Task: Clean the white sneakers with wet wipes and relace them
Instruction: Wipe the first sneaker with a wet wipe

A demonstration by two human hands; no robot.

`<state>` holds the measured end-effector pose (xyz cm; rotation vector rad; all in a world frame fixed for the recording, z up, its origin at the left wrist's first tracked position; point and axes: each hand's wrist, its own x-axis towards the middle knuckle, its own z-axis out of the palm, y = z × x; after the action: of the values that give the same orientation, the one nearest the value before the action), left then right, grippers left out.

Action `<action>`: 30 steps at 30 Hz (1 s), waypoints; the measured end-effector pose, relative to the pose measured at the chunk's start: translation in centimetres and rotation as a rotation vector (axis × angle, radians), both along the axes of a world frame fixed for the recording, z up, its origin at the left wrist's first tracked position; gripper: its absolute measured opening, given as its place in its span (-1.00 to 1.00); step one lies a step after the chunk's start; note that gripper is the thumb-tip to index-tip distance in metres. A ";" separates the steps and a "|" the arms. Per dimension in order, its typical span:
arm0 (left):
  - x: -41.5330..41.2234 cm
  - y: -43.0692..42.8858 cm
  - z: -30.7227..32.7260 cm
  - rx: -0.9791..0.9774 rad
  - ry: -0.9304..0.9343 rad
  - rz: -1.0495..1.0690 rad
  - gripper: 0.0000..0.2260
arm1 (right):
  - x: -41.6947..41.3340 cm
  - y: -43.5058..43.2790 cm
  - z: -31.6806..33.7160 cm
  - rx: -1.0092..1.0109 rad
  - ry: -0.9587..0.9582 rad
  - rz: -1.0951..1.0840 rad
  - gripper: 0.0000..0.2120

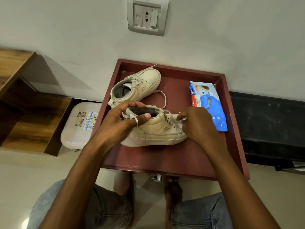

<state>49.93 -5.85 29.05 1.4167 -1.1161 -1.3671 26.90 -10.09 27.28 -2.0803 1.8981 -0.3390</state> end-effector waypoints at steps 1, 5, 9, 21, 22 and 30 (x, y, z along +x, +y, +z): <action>0.0 0.0 0.0 0.000 -0.002 0.000 -0.71 | 0.0 0.0 0.0 0.032 -0.017 0.055 -0.81; -0.1 0.1 -0.1 -0.002 0.001 -0.024 -0.71 | -1.8 -0.5 -0.2 0.123 -0.003 -0.012 -0.69; -0.1 0.1 -0.1 0.000 0.010 -0.016 -0.72 | 0.1 -0.3 -0.7 -0.059 -0.027 -0.033 -0.77; 0.0 0.1 -0.2 -0.002 0.003 -0.026 -0.71 | -1.4 0.1 -0.6 0.057 0.148 -0.151 -0.75; 0.0 0.1 -0.2 0.001 0.002 -0.028 -0.71 | -1.2 0.0 -0.6 0.024 0.106 -0.150 -0.75; 0.1 0.2 -0.1 0.003 -0.003 -0.029 -0.71 | 0.3 -0.6 -0.7 -0.057 -0.095 0.004 -0.78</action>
<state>49.98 -5.62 28.91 1.4102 -1.1411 -1.3879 27.19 -10.74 26.60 -2.0644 1.8499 -0.4882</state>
